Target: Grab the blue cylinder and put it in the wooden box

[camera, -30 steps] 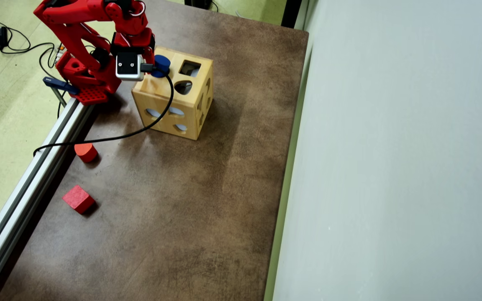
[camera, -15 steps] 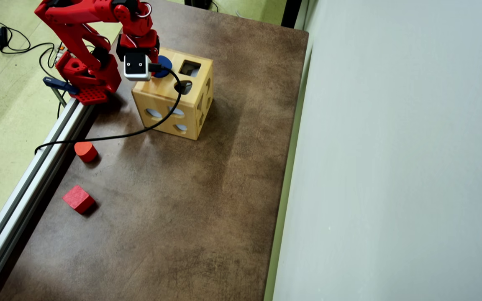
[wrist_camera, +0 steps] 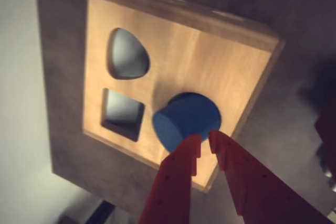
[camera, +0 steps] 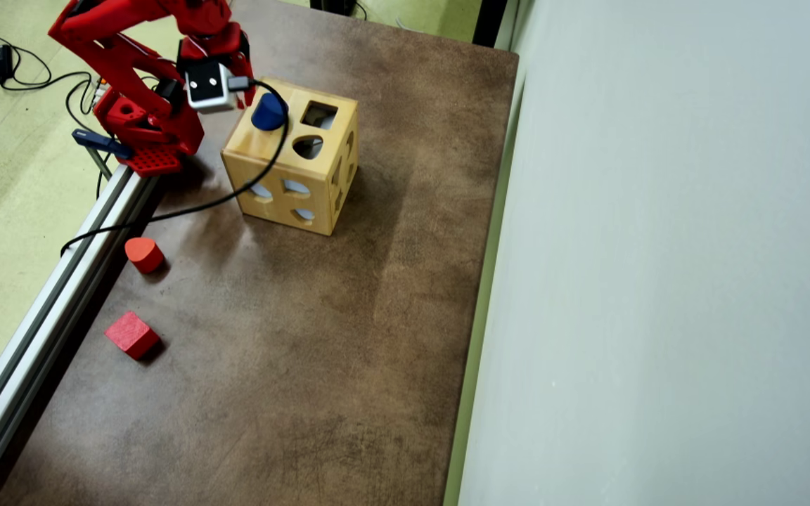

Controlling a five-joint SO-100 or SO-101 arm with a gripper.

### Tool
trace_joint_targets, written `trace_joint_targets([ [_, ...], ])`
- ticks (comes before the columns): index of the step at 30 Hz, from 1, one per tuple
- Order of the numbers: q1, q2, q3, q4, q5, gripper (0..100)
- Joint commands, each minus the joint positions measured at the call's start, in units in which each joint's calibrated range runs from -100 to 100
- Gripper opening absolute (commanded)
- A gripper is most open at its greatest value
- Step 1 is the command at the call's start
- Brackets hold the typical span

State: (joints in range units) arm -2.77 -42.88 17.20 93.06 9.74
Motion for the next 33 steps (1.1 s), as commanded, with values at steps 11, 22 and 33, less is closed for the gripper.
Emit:
trace_joint_targets([
  [11, -0.43, 11.93, -5.13, -1.58, 0.54, 4],
  [22, -2.21, 12.86, -4.23, -7.05, 0.68, 4],
  [33, -6.22, 12.78, -3.78, -6.65, 0.15, 4],
])
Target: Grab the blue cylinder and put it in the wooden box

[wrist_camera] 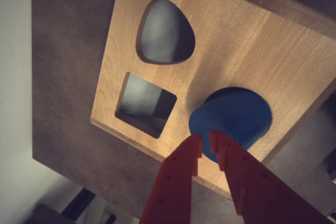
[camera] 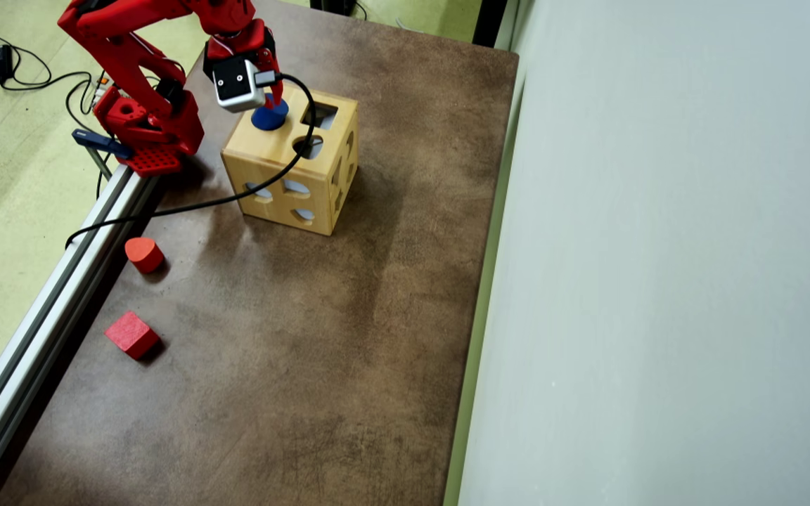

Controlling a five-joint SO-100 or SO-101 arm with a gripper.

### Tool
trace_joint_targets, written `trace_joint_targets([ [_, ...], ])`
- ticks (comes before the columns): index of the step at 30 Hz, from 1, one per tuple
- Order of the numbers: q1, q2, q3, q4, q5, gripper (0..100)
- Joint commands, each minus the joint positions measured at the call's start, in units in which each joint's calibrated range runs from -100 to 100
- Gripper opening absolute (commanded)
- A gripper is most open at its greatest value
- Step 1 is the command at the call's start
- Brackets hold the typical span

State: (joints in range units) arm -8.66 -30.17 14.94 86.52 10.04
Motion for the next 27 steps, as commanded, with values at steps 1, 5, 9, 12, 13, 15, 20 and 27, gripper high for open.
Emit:
trace_joint_targets([
  [1, -0.26, -0.11, -0.81, -0.11, -0.15, 4],
  [5, -0.26, -1.13, 6.88, -0.11, -0.15, 4],
  [9, 0.04, -6.82, 12.61, -0.19, -0.2, 4],
  [12, 0.19, -8.6, 13.14, -0.19, -0.2, 4],
  [13, 0.19, -8.51, 12.52, -0.19, -0.2, 4],
  [15, 0.19, -8.6, 12.25, -0.19, -0.2, 4],
  [20, 0.34, -9.19, 12.34, 2.46, -0.2, 3],
  [27, 4.28, -21.25, 11.44, 5.03, -2.39, 3],
])
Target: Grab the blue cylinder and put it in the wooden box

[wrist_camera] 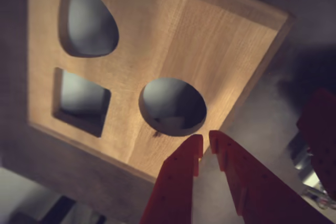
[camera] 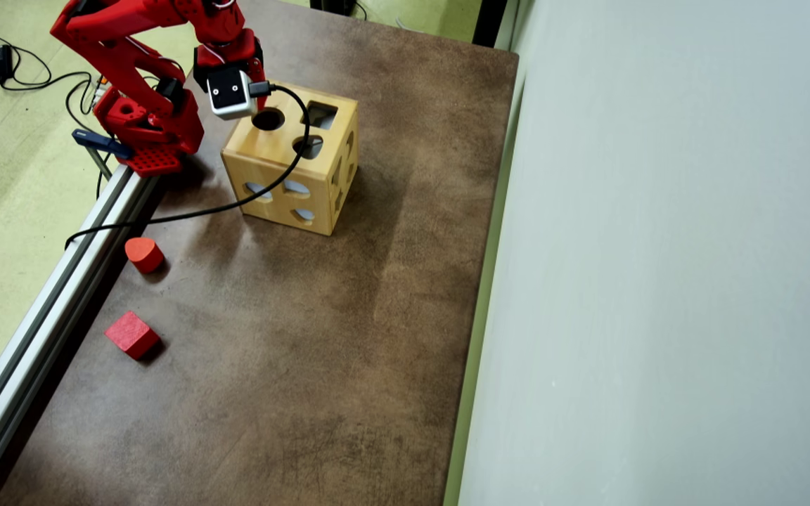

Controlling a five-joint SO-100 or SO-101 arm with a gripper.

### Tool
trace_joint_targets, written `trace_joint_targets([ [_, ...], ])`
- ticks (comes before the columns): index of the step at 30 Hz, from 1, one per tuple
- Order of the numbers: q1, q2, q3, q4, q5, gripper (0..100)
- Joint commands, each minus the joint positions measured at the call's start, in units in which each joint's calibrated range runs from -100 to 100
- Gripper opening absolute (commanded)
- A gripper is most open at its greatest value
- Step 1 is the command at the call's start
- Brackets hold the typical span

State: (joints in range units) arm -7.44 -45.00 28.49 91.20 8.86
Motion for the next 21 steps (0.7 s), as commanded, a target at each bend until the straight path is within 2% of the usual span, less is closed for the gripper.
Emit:
trace_joint_targets([
  [1, 4.47, -7.44, -2.19, 0.35, -1.37, 3],
  [13, 18.58, -24.77, -4.34, 2.69, -2.78, 3],
  [21, 20.07, -36.49, -4.43, 3.49, -2.83, 3],
])
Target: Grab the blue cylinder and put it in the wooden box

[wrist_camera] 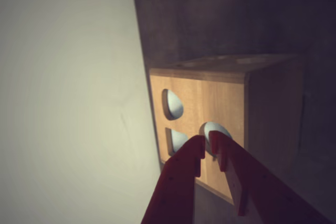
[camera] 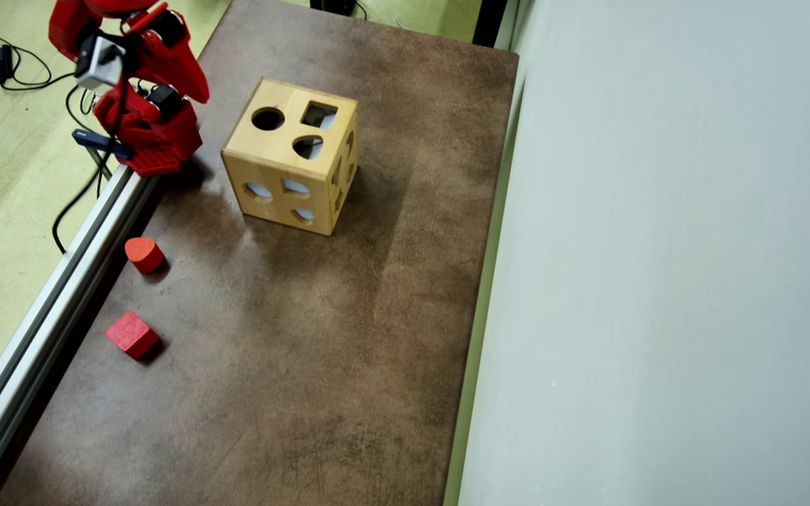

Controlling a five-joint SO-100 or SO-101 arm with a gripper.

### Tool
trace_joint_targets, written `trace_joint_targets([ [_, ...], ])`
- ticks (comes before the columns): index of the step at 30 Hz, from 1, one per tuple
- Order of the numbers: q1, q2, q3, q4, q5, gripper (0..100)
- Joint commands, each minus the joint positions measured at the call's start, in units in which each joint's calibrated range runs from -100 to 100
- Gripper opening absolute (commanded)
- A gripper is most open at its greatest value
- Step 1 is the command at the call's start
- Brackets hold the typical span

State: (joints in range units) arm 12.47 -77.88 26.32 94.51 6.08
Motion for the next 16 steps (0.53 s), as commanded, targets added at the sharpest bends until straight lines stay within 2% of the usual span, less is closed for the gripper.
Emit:
trace_joint_targets([
  [1, 0.16, -4.96, -2.26, 0.18, -0.1, 3],
  [9, -0.58, -13.2, -2.62, 0.26, -0.1, 3],
  [16, -0.66, -13.97, -2.89, 0.26, -0.1, 3],
])
